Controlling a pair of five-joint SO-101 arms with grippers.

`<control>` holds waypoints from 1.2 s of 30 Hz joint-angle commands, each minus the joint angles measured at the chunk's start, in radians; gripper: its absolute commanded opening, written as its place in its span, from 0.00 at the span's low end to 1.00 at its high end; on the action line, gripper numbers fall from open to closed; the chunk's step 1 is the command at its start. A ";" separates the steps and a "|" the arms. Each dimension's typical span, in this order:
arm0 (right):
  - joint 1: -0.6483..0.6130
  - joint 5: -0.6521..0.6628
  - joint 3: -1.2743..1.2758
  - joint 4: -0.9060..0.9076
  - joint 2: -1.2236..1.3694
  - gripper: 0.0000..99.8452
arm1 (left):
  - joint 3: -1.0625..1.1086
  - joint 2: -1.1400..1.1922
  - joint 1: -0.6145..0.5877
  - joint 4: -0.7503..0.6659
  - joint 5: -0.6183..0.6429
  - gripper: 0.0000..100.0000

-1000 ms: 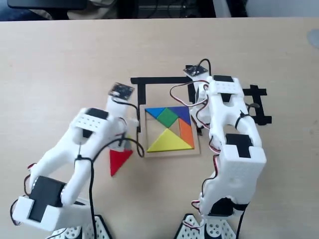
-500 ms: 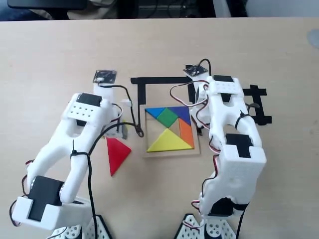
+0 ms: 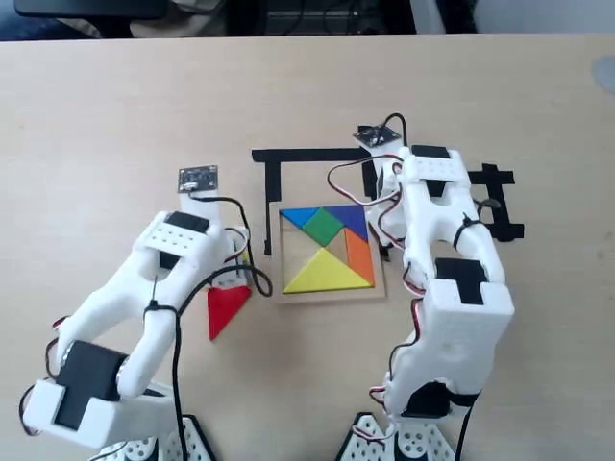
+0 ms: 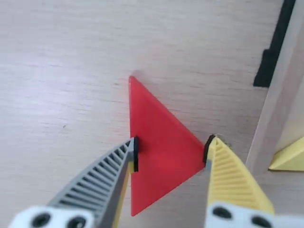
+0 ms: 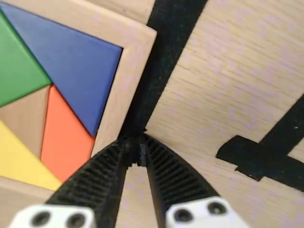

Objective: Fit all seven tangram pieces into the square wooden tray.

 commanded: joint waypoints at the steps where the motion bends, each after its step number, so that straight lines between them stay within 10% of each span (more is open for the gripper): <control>1: -0.020 0.011 0.007 0.014 0.001 0.01 | 0.019 -0.023 -0.015 -0.037 0.008 0.25; 16: -0.020 0.011 0.007 0.014 0.001 0.01 | -0.236 0.166 -0.050 -0.075 -0.304 0.25; 24: -0.020 0.012 0.007 0.014 0.001 0.01 | -0.536 0.245 -0.084 0.192 -0.186 0.25; 36: -0.020 0.012 0.007 0.014 0.001 0.01 | -0.249 -0.006 -0.022 0.239 -0.187 0.25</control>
